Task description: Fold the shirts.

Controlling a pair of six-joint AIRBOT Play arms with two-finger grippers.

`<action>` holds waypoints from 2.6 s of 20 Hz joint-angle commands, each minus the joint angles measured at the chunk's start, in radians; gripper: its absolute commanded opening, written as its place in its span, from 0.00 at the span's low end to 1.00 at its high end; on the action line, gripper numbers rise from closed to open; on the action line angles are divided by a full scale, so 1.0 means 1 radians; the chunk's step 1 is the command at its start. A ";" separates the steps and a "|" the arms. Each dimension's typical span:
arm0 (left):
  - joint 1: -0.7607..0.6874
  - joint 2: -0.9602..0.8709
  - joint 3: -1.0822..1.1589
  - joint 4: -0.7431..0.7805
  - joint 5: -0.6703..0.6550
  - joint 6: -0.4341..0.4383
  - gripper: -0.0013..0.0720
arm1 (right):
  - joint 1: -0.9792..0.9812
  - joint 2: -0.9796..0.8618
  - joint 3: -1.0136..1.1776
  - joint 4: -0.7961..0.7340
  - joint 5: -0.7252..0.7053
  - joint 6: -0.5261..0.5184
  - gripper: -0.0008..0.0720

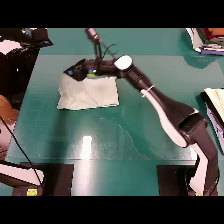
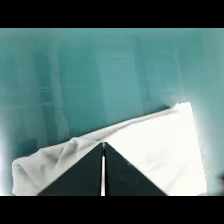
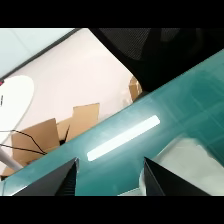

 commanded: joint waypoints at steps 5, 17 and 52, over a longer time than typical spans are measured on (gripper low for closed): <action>0.024 0.028 0.000 0.001 -0.083 0.000 0.05 | -0.148 0.186 -0.240 -0.230 0.126 0.137 0.67; -0.050 -0.093 -0.327 0.006 -0.045 0.080 0.59 | -0.443 0.394 -0.672 -0.395 0.296 0.379 0.67; -0.051 0.070 -0.437 0.013 -0.148 0.027 0.66 | -0.439 0.283 -0.588 -0.395 0.326 0.511 0.85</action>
